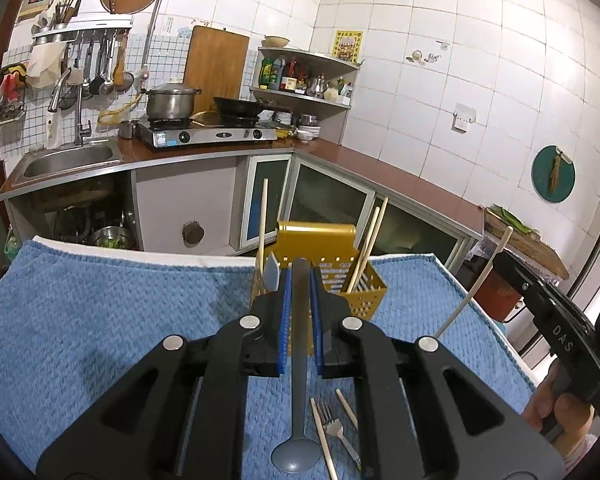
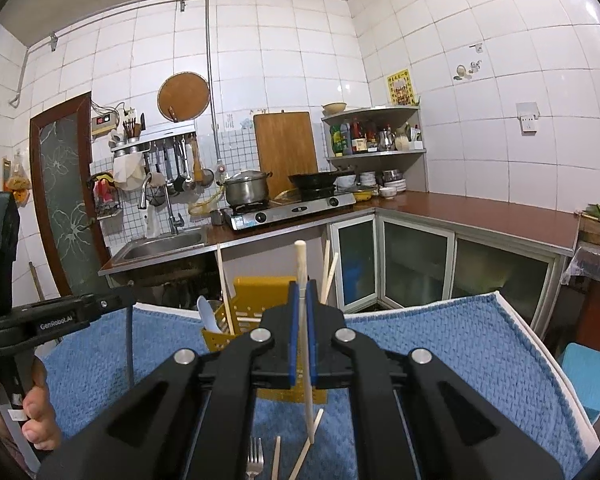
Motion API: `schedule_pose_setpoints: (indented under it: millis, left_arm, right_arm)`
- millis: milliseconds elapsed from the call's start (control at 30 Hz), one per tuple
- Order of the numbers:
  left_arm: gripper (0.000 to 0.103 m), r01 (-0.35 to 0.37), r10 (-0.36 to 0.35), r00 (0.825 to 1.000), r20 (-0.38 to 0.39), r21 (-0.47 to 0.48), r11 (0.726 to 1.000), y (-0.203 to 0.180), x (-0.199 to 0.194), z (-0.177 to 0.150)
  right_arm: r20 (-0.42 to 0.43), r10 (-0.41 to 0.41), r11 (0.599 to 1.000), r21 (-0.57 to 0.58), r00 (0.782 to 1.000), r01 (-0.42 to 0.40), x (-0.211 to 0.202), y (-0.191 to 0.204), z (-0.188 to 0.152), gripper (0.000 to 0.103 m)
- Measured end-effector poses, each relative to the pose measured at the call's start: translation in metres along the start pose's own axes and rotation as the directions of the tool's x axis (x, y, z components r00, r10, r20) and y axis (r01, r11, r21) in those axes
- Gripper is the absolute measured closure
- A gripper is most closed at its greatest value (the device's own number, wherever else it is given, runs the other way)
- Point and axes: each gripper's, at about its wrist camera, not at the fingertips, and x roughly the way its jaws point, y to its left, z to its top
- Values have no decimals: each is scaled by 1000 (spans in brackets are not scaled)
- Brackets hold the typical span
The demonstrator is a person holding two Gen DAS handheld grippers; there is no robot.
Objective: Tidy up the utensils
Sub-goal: 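Lift the metal spoon and chopstick and carry them over the yellow holder, then lower the metal spoon and chopstick into the yellow holder and open both tools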
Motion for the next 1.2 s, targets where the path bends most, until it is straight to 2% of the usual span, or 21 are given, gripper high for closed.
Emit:
schedule_pose_setpoints:
  millis: [333, 600, 733, 933, 1200]
  left_arm:
    - [95, 15, -17, 997, 77, 19, 1000, -15, 9, 68]
    - [95, -14, 11, 994, 105, 29, 999, -13, 48, 111]
    - [95, -4, 3, 997, 77, 5, 1000, -1, 65, 99]
    - [95, -19, 19, 1000, 9, -3, 1000, 18, 71, 56]
    - [95, -59, 54, 997, -63, -79, 995, 69, 66, 7]
  right_arm:
    - [62, 11, 999, -41, 998, -8, 6, 14, 56, 100]
    - [95, 17, 998, -59, 995, -11, 32, 23, 90, 101]
    - [65, 7, 998, -55, 998, -3, 46, 17, 79, 101]
    - [-60, -14, 1000, 1, 998, 14, 71, -8, 33, 101]
    - [-206, -30, 999, 33, 978, 38, 86, -20, -24, 101]
